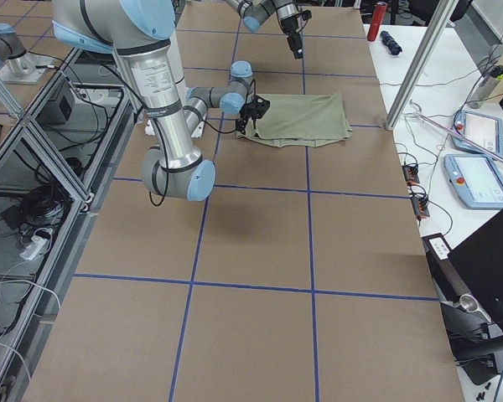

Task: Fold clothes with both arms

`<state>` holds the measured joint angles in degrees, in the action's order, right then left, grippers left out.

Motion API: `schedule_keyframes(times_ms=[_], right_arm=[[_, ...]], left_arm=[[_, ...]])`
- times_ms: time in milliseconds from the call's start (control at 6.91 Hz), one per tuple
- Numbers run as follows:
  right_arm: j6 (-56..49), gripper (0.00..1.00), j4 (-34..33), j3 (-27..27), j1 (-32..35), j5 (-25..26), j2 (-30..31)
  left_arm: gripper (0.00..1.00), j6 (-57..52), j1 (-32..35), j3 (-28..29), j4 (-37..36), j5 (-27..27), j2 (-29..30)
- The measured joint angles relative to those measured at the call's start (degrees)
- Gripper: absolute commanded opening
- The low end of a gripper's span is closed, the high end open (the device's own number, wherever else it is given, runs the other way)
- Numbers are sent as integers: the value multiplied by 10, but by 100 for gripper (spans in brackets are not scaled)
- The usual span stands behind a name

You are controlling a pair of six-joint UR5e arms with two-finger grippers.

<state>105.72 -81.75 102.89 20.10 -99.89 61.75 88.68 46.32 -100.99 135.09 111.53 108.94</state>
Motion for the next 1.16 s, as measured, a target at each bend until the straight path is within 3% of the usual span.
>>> schedule_keyframes(times_ms=[289,868,1158], right_arm=[[22,82,2,-7,-8,13,2],[27,78,1,-16,-9,21,2],[27,31,1,-19,-9,21,2]], left_arm=[[70,0,0,0,0,0,0],[70,0,0,-1,0,0,0],[70,0,1,-1,0,0,0]])
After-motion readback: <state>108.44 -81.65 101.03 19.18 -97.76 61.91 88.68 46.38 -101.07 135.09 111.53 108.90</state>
